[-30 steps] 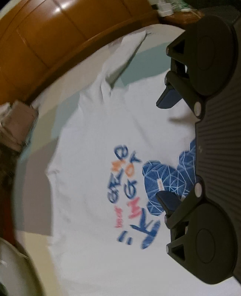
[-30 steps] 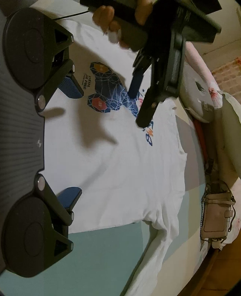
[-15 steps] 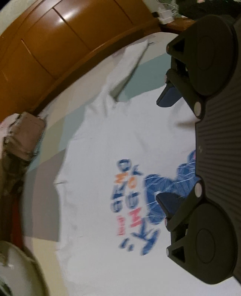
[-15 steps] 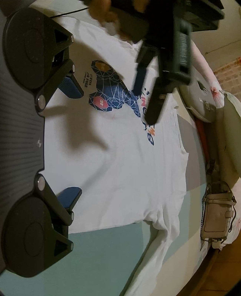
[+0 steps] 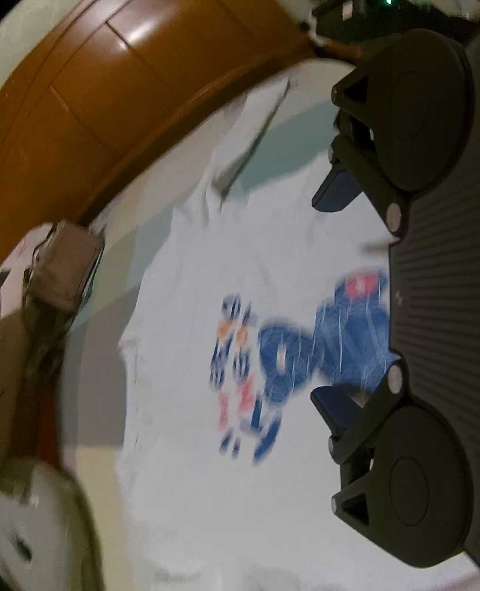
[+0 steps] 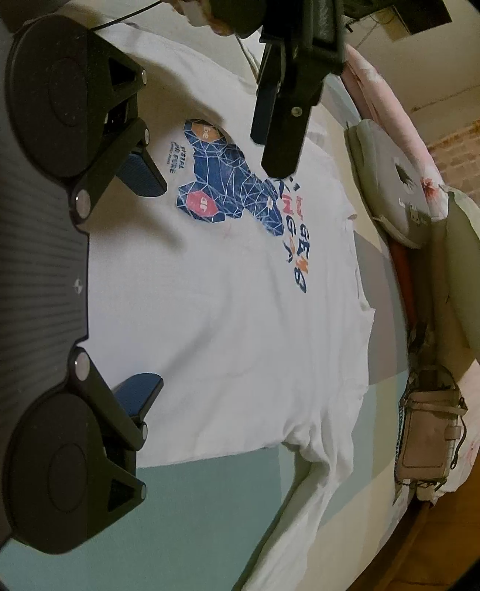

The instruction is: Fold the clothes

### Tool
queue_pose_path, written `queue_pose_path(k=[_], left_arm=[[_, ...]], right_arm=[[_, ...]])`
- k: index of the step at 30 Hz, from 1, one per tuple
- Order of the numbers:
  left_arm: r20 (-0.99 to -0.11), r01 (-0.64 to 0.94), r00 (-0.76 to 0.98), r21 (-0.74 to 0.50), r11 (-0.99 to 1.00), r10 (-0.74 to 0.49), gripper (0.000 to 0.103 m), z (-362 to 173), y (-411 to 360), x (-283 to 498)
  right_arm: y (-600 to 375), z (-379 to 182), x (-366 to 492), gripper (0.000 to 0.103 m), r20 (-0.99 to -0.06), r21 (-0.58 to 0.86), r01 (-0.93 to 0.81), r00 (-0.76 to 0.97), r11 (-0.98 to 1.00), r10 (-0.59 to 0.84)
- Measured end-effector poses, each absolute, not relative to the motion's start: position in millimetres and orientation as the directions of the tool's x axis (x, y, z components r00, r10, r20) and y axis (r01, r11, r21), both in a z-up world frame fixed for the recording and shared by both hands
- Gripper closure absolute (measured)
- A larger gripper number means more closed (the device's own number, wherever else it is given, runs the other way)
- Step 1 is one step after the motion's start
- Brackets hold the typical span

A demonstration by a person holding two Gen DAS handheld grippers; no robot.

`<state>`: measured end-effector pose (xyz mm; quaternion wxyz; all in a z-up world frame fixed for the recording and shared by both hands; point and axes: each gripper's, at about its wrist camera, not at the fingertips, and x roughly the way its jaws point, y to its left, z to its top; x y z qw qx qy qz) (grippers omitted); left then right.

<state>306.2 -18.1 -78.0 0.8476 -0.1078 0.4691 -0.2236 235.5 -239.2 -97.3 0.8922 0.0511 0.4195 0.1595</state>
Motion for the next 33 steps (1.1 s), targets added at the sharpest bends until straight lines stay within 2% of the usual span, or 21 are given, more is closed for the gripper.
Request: queue_pose_path(k=[5, 9, 15, 17, 21, 24, 28, 33], left_arm=[[-0.764, 0.323, 0.433, -0.365, 0.873, -0.479, 0.003, -105.9, 11.4, 300.9], [-0.766, 0.32, 0.457, -0.333, 0.887, -0.452, 0.003, -102.9, 37.3, 281.2], [-0.757, 0.405, 0.581, -0.051, 0.913, -0.299, 0.003, -100.0, 39.0, 259.8], [-0.778, 0.408, 0.56, -0.042, 0.912, -0.286, 0.003, -110.6, 40.2, 264.3], [-0.761, 0.461, 0.572, -0.01, 0.887, -0.306, 0.003, -115.2, 45.0, 261.6], [-0.759, 0.501, 0.563, 0.0, 0.866, -0.326, 0.002, -116.6, 48.8, 260.4], [-0.75, 0.524, 0.563, -0.001, 0.852, -0.347, 0.001, -118.6, 64.7, 254.1], [-0.744, 0.522, 0.565, -0.013, 0.853, -0.357, 0.001, -115.9, 86.4, 237.7]], right_arm=[[-231.9, -99.4, 236.9, 0.0, -0.729, 0.2, -0.264, 0.603, 0.943, 0.324], [-228.7, -101.0, 237.5, 0.0, -0.731, 0.183, -0.279, 0.603, 0.943, 0.32], [-223.1, -103.2, 232.9, 0.0, -0.717, 0.128, -0.325, 0.623, 0.937, 0.313], [-220.3, -101.6, 231.7, 0.0, -0.695, 0.126, -0.358, 0.634, 0.925, 0.34], [-212.7, -97.8, 241.5, 0.0, -0.662, 0.172, -0.428, 0.617, 0.887, 0.426], [-198.6, -101.7, 257.9, 0.0, -0.676, 0.187, -0.52, 0.547, 0.833, 0.493], [-186.2, -109.7, 260.6, 0.0, -0.748, 0.012, -0.684, 0.478, 0.729, 0.461], [-232.4, -109.5, 246.3, 0.0, -0.769, 0.04, -0.707, 0.429, 0.706, 0.474]])
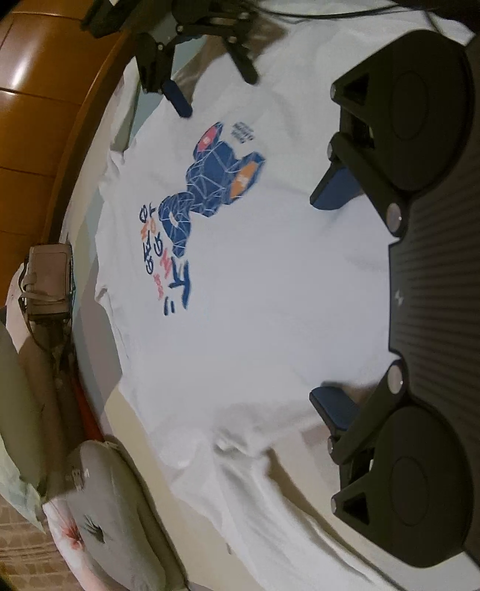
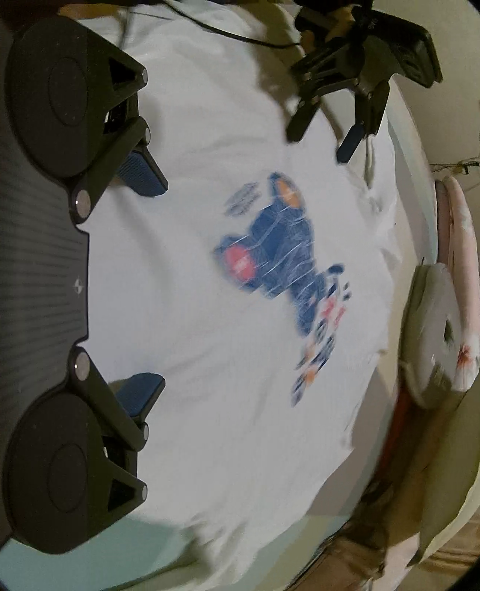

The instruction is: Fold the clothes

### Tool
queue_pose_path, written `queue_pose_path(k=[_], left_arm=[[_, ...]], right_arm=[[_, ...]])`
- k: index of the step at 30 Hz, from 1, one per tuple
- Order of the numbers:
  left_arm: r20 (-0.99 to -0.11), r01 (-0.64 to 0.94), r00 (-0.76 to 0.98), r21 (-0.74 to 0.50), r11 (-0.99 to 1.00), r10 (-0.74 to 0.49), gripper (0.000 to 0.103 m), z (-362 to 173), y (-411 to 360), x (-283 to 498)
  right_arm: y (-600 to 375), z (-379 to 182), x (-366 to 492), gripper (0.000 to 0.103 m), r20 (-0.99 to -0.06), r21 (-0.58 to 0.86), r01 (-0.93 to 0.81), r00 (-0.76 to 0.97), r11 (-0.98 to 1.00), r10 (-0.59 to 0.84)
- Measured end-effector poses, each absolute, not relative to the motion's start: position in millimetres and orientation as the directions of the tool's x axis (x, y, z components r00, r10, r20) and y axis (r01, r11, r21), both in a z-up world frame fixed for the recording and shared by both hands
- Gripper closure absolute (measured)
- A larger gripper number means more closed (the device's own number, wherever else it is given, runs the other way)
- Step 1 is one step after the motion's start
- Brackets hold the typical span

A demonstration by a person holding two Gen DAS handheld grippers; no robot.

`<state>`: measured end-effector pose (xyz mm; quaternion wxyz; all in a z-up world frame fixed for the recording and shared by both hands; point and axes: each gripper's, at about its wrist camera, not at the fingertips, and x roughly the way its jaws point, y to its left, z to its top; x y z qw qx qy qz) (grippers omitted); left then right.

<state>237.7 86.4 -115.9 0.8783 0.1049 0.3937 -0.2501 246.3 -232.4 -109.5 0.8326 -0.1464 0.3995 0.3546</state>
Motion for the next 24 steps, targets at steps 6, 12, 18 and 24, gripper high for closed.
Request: queue_pose_path(k=[6, 12, 18, 24], left_arm=[[-0.732, 0.625, 0.536, 0.009, 0.78, -0.421, 0.004, -90.8, 64.1, 206.6], [-0.783, 0.752, 0.452, 0.079, 0.654, -0.427, 0.004, -100.9, 18.8, 183.8], [-0.815, 0.677, 0.424, -0.005, 0.736, -0.395, 0.0, -115.8, 57.5, 178.1], [-0.831, 0.683, 0.436, 0.054, 0.728, -0.347, 0.001, -110.3, 63.8, 162.8]], right_arm=[[-252.4, -99.1, 230.9, 0.0, -0.707, 0.07, -0.727, 0.447, 0.683, 0.548], [-239.1, -111.0, 227.3, 0.0, -0.717, 0.064, -0.783, 0.395, 0.618, 0.574], [-283.0, -114.1, 219.7, 0.0, -0.739, 0.033, -0.788, 0.395, 0.615, 0.545], [-301.4, -107.7, 203.9, 0.0, -0.774, -0.017, -0.77, 0.414, 0.638, 0.478]])
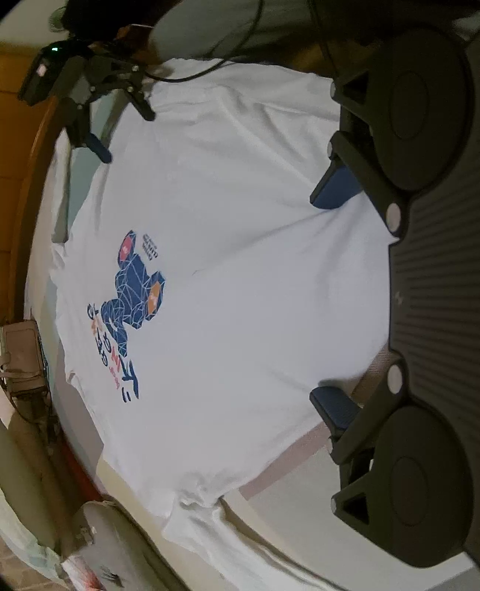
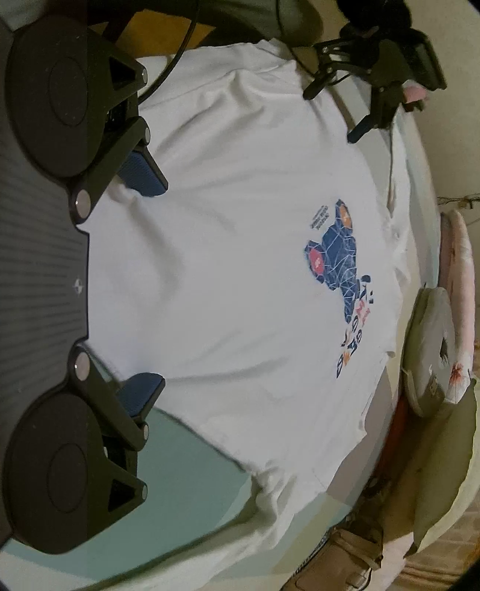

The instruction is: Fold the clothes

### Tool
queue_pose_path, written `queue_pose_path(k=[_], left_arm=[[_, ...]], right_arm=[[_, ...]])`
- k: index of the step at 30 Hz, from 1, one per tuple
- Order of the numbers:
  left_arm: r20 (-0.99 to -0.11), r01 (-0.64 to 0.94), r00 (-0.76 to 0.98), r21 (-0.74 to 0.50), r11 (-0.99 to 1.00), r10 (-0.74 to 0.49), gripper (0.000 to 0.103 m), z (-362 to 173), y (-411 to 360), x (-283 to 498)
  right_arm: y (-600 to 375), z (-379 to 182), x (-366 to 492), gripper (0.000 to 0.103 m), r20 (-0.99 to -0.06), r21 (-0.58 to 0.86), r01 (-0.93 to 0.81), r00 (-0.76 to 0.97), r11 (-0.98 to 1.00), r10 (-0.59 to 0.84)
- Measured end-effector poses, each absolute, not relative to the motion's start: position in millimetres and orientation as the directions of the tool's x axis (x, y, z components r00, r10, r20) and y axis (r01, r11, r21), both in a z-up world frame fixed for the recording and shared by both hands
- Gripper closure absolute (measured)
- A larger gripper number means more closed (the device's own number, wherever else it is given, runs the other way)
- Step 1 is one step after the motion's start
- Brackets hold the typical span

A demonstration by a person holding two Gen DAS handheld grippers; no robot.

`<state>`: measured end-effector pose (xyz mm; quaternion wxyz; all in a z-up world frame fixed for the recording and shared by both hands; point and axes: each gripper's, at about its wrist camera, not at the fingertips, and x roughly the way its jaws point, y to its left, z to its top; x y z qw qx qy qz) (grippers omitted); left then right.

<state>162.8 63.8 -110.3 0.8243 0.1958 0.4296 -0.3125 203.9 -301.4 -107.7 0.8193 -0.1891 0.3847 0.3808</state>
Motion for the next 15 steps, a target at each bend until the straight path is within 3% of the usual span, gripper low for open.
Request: queue_pose_path(k=[3, 7, 11, 15], left_arm=[[-0.807, 0.708, 0.468, 0.097, 0.7, -0.361, 0.005, -96.6, 52.2, 160.1], [-0.79, 0.755, 0.439, 0.066, 0.652, -0.429, 0.005, -96.8, 27.5, 163.5], [-0.816, 0.781, 0.4, 0.065, 0.621, -0.417, 0.003, -113.5, 27.4, 154.5], [-0.829, 0.727, 0.383, -0.003, 0.687, -0.409, 0.001, -116.5, 63.5, 142.9]], right_arm=[[-290.1, -96.3, 196.5, 0.0, -0.766, -0.072, -0.759, 0.458, 0.648, 0.451], [-258.2, -90.3, 187.8, 0.0, -0.702, -0.05, -0.817, 0.438, 0.575, 0.561], [-244.2, -112.7, 187.2, 0.0, -0.748, -0.038, -0.837, 0.386, 0.546, 0.54], [-278.7, -115.3, 182.0, 0.0, -0.737, 0.001, -0.805, 0.401, 0.594, 0.544]])
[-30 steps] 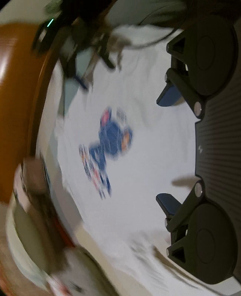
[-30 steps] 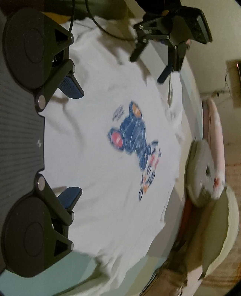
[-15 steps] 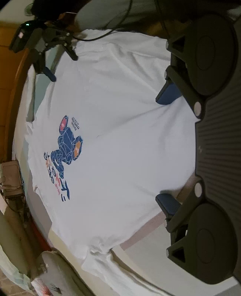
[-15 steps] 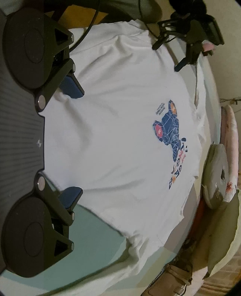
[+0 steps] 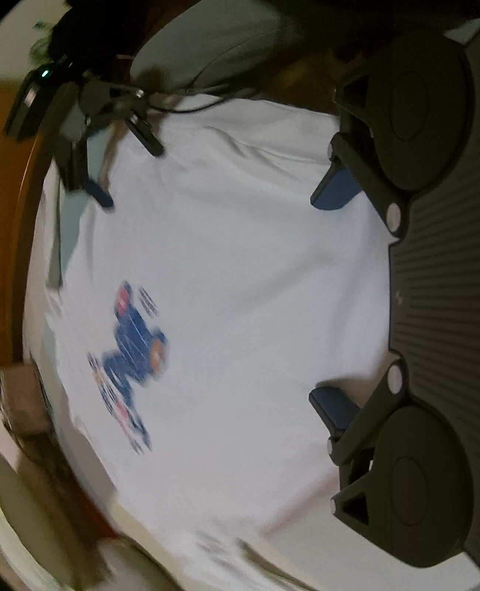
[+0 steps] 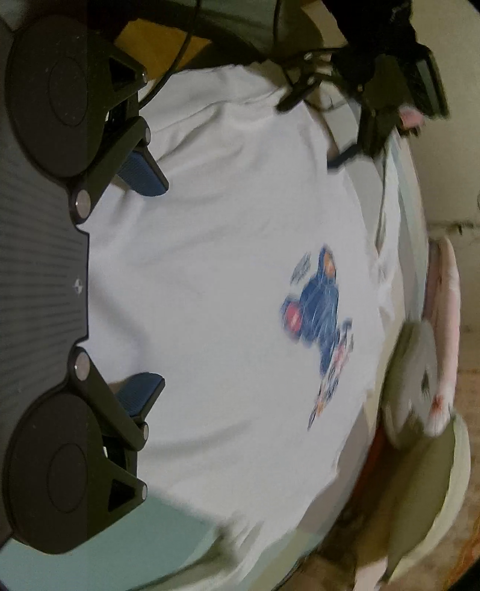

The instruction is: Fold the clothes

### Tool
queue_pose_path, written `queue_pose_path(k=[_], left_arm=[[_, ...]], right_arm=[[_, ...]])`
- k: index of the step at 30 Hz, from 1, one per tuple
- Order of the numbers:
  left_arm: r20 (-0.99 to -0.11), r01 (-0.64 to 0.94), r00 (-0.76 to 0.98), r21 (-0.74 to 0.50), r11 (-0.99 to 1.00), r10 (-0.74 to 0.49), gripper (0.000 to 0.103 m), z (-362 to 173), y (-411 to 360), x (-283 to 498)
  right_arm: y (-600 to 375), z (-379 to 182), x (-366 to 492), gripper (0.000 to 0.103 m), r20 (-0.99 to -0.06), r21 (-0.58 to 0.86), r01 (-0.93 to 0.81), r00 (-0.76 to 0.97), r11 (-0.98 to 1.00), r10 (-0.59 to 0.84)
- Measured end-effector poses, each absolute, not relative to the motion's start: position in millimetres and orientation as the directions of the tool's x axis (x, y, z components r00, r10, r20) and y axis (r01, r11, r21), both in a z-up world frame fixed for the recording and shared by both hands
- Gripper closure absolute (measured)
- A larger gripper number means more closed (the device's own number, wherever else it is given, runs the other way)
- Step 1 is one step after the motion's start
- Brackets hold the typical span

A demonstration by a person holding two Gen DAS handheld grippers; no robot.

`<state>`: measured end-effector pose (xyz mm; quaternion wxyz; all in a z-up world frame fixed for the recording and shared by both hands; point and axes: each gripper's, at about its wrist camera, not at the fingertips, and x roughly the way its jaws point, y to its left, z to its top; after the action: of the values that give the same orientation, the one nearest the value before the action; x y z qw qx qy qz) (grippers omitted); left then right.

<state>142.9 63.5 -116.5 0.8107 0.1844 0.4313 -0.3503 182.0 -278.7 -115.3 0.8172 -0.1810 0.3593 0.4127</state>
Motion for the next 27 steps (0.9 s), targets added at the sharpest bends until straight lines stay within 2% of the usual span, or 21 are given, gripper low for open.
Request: queue_pose_path(k=[7, 12, 16, 20, 27], left_arm=[[-0.834, 0.741, 0.4, 0.051, 0.669, -0.38, 0.002, -101.5, 63.0, 138.7], [-0.771, 0.727, 0.499, 0.123, 0.676, -0.396, 0.002, -84.9, 51.2, 171.9], [-0.766, 0.706, 0.504, 0.099, 0.702, -0.399, 0.002, -99.1, 44.6, 206.1], [-0.776, 0.664, 0.458, -0.027, 0.748, -0.434, 0.001, -117.9, 68.3, 215.9], [-0.801, 0.663, 0.456, 0.015, 0.748, -0.389, 0.001, -109.7, 80.3, 196.8]], right_arm=[[-297.4, -103.7, 173.5, 0.0, -0.786, -0.033, -0.767, 0.416, 0.641, 0.458], [-279.9, -86.9, 197.9, 0.0, -0.732, -0.097, -0.77, 0.484, 0.63, 0.479], [-262.4, -95.8, 231.2, 0.0, -0.715, -0.07, -0.768, 0.484, 0.636, 0.505], [-276.1, -115.8, 245.1, 0.0, -0.729, -0.002, -0.752, 0.453, 0.659, 0.514], [-309.5, -118.1, 216.7, 0.0, -0.692, -0.04, -0.726, 0.516, 0.687, 0.505]])
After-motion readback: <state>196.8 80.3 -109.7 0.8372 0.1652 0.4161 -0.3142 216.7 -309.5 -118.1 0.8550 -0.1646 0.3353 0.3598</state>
